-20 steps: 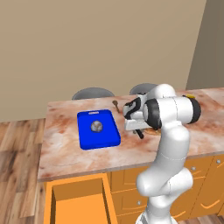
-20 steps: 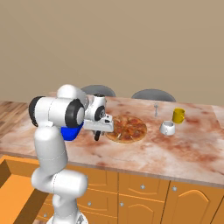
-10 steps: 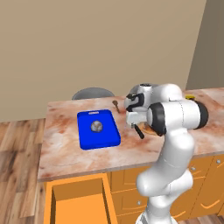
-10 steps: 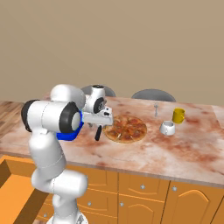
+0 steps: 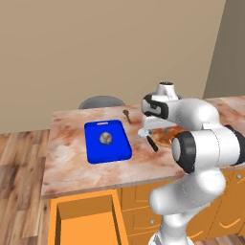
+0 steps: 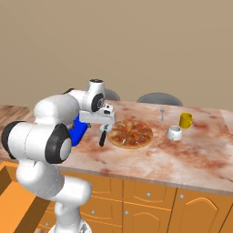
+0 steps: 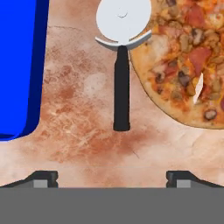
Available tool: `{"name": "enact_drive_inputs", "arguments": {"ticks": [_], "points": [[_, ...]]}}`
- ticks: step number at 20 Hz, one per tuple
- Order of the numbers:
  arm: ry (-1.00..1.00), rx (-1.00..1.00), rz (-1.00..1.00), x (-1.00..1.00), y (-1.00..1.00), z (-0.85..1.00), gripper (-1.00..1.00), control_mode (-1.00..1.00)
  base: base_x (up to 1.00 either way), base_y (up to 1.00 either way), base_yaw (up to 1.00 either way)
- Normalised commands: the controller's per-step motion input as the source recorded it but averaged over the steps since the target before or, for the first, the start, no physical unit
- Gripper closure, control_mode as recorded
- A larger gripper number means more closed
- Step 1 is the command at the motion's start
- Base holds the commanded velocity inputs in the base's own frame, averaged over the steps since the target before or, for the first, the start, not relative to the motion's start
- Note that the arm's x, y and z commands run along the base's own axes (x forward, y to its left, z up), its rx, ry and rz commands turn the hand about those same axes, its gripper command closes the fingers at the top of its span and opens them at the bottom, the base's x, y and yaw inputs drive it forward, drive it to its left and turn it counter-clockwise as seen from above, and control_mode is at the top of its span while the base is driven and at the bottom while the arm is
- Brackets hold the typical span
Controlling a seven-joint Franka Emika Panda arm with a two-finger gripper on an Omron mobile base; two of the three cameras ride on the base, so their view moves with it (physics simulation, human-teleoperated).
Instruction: Take the pizza cutter from the drawer on the left and place it on the dining counter for cutting.
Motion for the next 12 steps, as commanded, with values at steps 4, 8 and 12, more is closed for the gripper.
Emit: {"name": "enact_drive_inputs", "arguments": {"ticks": [4,8,12], "points": [[0.00,0.00,0.00,-0.74,0.00,0.68,-1.00,-1.00,0.00,0.00,0.00],[-0.03,-0.02,0.00,-0.80,0.01,0.69,-1.00,-1.00,0.00,0.00,0.00],[0.00,-0.03,0.00,-0.58,0.00,0.76,-1.00,-1.00,0.00,0.00,0.00]]}}
